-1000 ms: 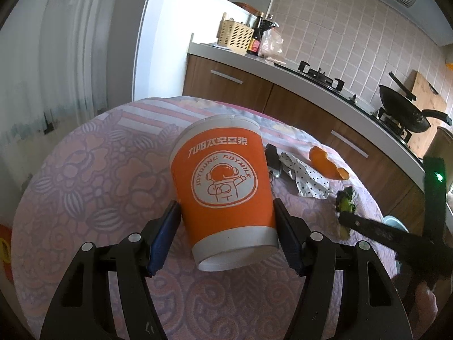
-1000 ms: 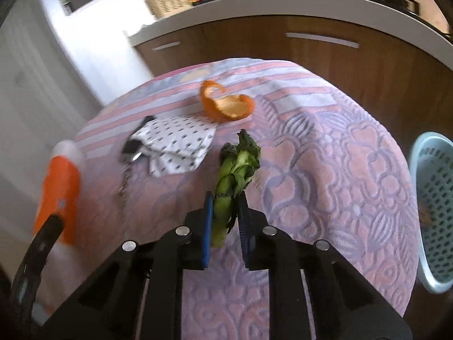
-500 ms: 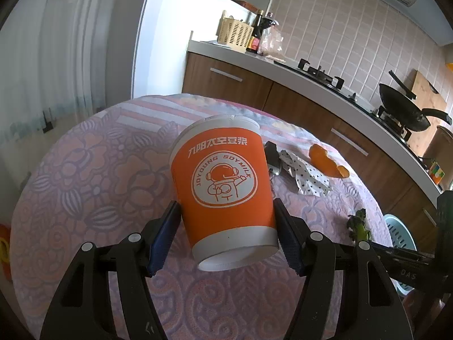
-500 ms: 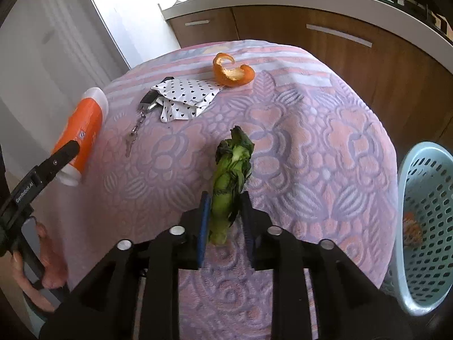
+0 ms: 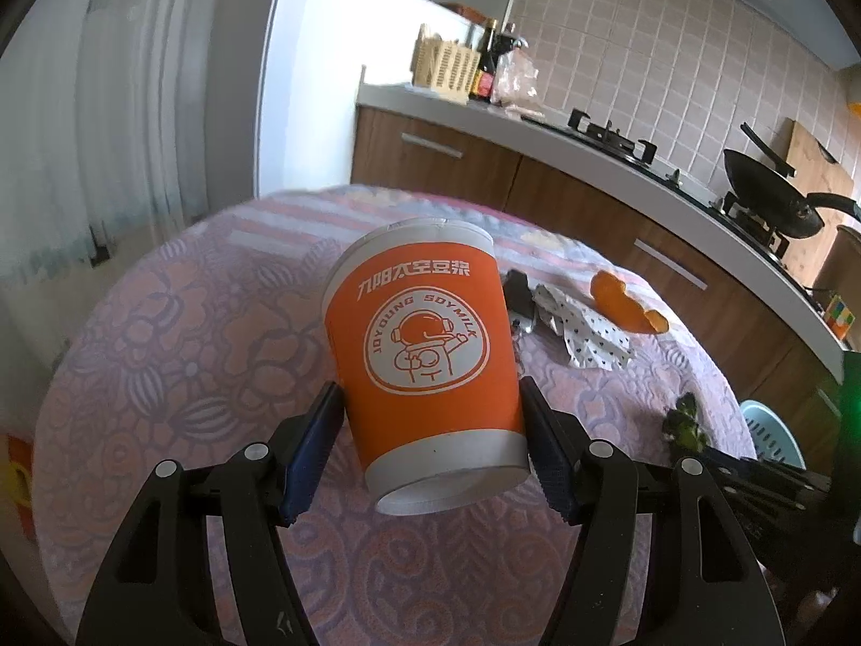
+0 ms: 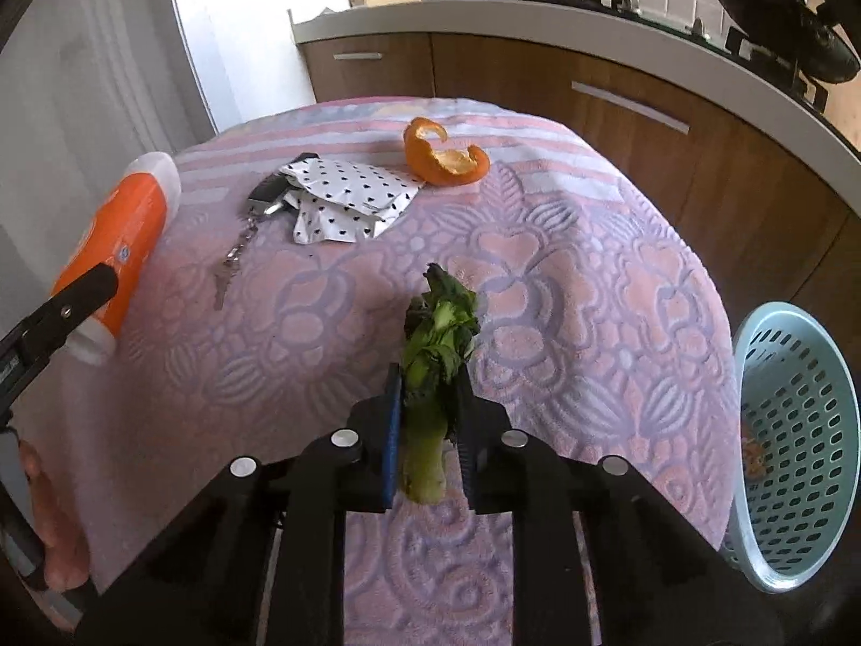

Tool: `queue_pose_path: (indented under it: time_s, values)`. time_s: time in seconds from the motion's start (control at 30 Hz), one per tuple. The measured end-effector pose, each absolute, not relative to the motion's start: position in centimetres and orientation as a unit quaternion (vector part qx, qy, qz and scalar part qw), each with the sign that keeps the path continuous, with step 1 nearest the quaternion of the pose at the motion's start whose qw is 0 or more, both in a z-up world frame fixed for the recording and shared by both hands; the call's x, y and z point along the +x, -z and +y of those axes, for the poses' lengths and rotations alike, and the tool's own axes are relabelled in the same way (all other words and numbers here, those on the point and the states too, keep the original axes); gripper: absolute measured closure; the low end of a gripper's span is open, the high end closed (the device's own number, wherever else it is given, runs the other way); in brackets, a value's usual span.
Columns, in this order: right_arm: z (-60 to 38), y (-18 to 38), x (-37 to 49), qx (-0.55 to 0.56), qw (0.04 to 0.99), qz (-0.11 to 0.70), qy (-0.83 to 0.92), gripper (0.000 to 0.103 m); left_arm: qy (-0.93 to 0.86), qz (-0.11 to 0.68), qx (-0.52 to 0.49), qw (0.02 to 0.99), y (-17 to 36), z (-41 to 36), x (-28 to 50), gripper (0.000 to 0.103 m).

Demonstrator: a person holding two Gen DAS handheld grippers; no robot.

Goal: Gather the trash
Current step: 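Carry the cup and stalk over the blue basket and open both tools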

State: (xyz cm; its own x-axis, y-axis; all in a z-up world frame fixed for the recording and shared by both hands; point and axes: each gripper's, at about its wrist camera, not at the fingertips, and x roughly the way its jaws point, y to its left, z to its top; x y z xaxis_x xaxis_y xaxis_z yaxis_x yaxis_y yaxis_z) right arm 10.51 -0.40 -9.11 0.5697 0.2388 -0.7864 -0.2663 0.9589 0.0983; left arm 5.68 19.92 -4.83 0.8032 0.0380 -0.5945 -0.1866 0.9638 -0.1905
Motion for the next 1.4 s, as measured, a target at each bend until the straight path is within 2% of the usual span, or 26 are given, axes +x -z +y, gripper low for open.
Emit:
queue_pose_path:
  time_s: [0.33,0.57,0.93,1.4]
  values:
    - [-8.2,3.9,8.3,0.027,0.92,0.375,-0.113,0.089,0.035,0.282,-0.12,0.951,-0.2,13.5,6.0,0.04]
    - [-16.7,2.5,6.7,0.06,0.933,0.351,-0.05,0.089,0.129,0.298,-0.106,0.94,-1.1,4.9,8.5,0.04]
    - [-27.3,5.5,7.1,0.121,0.922,0.369,0.015,0.089,0.202,0.346,-0.045,0.915,1.7,-7.5,11.3,0.04]
    - [-30.7,10.5,8.6,0.138,0.896,0.421,0.027,0.089,0.202,0.409,-0.028,0.889,7.2,-12.5,12.5,0.04]
